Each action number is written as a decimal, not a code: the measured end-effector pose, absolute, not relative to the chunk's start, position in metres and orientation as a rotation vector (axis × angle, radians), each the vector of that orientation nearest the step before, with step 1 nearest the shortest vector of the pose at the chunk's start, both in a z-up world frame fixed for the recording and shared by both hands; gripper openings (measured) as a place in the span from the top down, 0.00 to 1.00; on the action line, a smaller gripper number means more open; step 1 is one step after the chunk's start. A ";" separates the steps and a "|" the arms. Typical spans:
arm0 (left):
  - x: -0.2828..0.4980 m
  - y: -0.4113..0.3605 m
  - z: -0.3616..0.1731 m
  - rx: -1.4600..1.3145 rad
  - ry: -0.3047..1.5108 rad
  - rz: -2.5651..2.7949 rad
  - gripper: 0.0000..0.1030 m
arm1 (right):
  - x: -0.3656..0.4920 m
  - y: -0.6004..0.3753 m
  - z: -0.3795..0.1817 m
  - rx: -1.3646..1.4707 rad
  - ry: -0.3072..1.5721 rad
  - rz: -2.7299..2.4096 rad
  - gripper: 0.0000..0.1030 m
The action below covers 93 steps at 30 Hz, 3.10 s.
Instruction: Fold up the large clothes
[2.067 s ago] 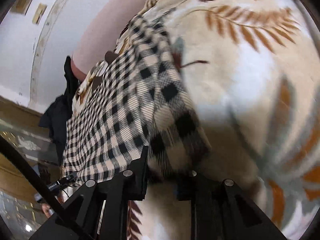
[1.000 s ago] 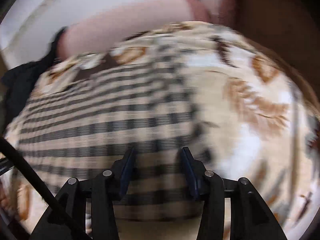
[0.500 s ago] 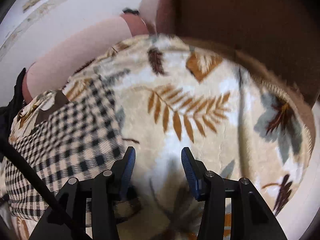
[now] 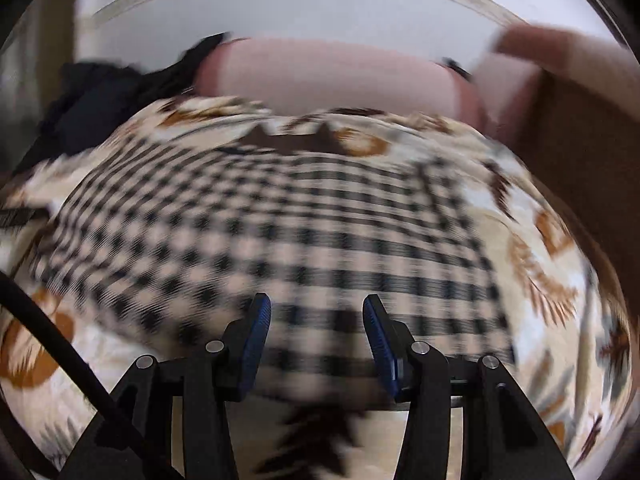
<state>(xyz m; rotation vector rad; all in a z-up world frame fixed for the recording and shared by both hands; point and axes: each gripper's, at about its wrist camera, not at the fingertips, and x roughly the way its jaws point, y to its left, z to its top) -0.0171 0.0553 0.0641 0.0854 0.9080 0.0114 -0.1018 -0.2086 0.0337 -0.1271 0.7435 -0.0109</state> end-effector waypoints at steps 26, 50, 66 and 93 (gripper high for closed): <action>0.021 0.083 0.044 -0.224 1.021 -0.140 0.37 | -0.088 -0.128 0.033 -0.170 0.719 0.169 0.49; 0.047 0.033 0.018 -0.363 1.128 -0.371 0.78 | -0.060 -0.154 0.030 -0.025 0.780 0.181 0.63; 0.037 0.017 0.038 -0.273 1.116 -0.240 0.84 | -0.008 -0.236 -0.001 0.325 0.994 0.270 0.79; 0.029 -0.291 0.061 0.042 1.127 -0.385 0.87 | -0.087 -0.460 0.015 0.959 0.727 0.029 0.83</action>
